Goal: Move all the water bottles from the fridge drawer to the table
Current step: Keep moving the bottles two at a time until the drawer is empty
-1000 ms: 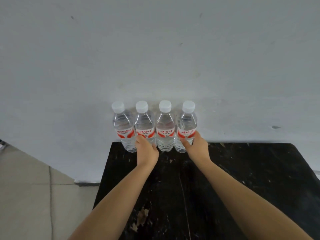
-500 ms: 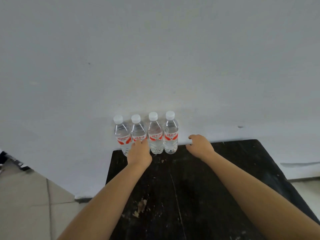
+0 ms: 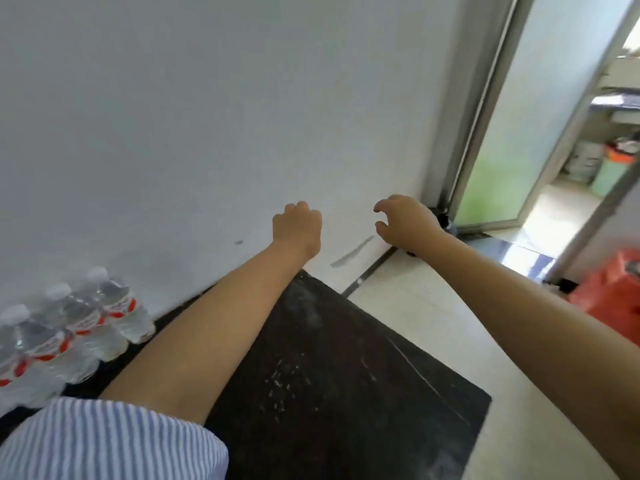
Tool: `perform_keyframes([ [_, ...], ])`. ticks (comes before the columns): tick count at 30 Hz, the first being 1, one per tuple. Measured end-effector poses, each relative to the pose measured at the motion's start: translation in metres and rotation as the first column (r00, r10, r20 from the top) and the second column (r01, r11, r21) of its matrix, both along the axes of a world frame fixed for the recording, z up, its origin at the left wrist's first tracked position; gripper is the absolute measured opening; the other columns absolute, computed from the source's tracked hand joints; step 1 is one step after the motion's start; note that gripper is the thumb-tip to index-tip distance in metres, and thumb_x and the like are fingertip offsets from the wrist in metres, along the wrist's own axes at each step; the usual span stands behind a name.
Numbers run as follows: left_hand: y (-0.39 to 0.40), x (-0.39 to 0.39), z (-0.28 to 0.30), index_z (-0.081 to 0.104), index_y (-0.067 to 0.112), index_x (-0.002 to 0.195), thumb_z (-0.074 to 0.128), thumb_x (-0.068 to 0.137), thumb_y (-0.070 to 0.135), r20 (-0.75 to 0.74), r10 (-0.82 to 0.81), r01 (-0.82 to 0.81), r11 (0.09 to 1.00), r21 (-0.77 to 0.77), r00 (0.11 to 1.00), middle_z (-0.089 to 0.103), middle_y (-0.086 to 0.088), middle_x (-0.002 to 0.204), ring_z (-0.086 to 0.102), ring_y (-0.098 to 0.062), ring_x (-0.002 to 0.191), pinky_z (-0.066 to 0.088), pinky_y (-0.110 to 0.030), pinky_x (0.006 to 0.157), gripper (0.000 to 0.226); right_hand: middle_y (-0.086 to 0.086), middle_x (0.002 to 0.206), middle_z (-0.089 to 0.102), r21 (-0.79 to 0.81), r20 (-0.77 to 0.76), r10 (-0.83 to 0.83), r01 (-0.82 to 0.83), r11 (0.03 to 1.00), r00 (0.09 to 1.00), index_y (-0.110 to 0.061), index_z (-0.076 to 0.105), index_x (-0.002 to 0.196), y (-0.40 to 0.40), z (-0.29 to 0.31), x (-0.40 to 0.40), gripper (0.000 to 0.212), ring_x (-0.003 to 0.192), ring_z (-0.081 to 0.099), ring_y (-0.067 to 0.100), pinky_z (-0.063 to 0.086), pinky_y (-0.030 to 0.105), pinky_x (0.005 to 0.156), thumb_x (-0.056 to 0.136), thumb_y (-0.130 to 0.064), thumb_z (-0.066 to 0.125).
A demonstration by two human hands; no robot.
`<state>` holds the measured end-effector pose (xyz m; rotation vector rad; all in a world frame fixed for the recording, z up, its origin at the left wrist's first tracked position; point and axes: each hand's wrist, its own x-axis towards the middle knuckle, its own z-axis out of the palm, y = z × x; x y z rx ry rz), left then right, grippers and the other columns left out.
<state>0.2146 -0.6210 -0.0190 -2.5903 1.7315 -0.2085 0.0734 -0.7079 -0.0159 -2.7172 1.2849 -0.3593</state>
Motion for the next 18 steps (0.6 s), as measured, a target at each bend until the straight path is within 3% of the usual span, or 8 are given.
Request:
perform_keyframes([
  [5, -0.076, -0.175, 0.025, 0.053, 0.002, 0.121, 0.041, 0.092, 0.006, 0.017, -0.281, 0.282, 0.960, -0.007, 0.959, 0.049, -0.015, 0.126, 0.047, -0.031, 0.117, 0.042, -0.035, 0.092, 0.032, 0.013, 0.130, 0.055, -0.027, 0.015, -0.335, 0.335, 0.942, 0.942, -0.010, 0.057, 0.125, -0.032, 0.020, -0.202, 0.036, 0.120, 0.051, 0.031, 0.044, 0.037, 0.099, 0.090, -0.016, 0.048],
  [10, -0.133, -0.367, 0.035, 0.054, 0.004, 0.124, 0.046, 0.094, 0.014, 0.022, -0.548, 0.549, 0.834, -0.050, 0.836, 0.051, -0.016, 0.128, 0.048, -0.032, 0.120, 0.045, -0.038, 0.093, 0.033, 0.016, 0.136, 0.053, 0.021, 0.026, -0.627, 0.627, 0.779, 0.779, -0.009, 0.053, 0.130, -0.048, 0.028, -0.420, 0.039, 0.126, 0.048, 0.031, 0.041, 0.035, 0.100, 0.091, -0.015, 0.051],
  [18, -0.198, -0.647, 0.034, 0.054, 0.005, 0.124, 0.047, 0.093, 0.015, 0.011, -0.733, 0.731, 0.677, -0.086, 0.680, 0.052, -0.015, 0.127, 0.048, -0.032, 0.121, 0.046, -0.039, 0.093, 0.033, 0.017, 0.128, 0.060, -0.033, 0.071, -0.786, 0.789, 0.613, 0.614, -0.006, 0.058, 0.124, -0.059, 0.033, -0.692, 0.039, 0.117, 0.055, 0.033, 0.047, 0.041, 0.096, 0.086, -0.008, 0.051],
])
